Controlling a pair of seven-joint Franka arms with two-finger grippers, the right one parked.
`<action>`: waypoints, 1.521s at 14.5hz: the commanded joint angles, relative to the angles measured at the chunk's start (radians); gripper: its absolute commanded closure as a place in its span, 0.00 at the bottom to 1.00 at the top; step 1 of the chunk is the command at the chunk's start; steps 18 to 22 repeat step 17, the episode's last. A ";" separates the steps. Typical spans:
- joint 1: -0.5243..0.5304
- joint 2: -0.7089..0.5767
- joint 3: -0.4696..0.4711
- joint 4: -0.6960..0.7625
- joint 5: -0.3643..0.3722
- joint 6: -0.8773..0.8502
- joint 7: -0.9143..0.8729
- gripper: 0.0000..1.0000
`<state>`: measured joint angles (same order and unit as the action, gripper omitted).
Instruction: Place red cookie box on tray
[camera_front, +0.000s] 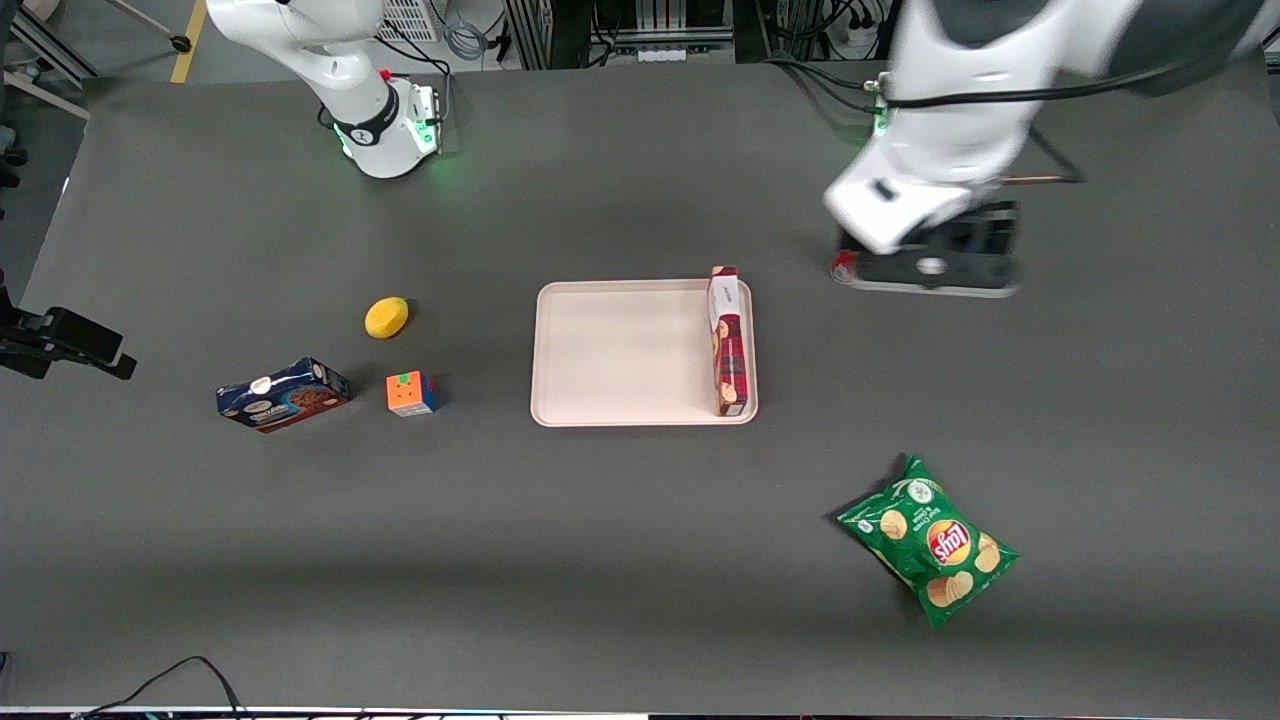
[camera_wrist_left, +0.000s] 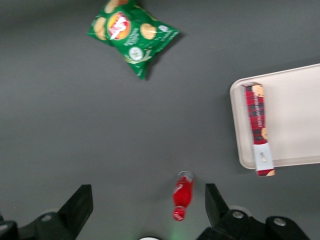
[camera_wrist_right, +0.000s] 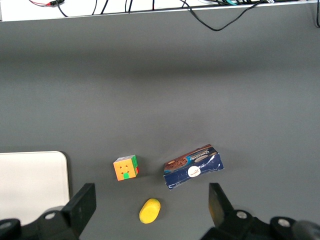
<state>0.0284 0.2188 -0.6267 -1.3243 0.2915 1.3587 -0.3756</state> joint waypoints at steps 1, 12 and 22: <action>-0.019 -0.129 0.291 -0.062 -0.183 0.002 0.209 0.00; -0.028 -0.319 0.532 -0.478 -0.313 0.424 0.385 0.00; -0.025 -0.288 0.533 -0.411 -0.298 0.407 0.391 0.00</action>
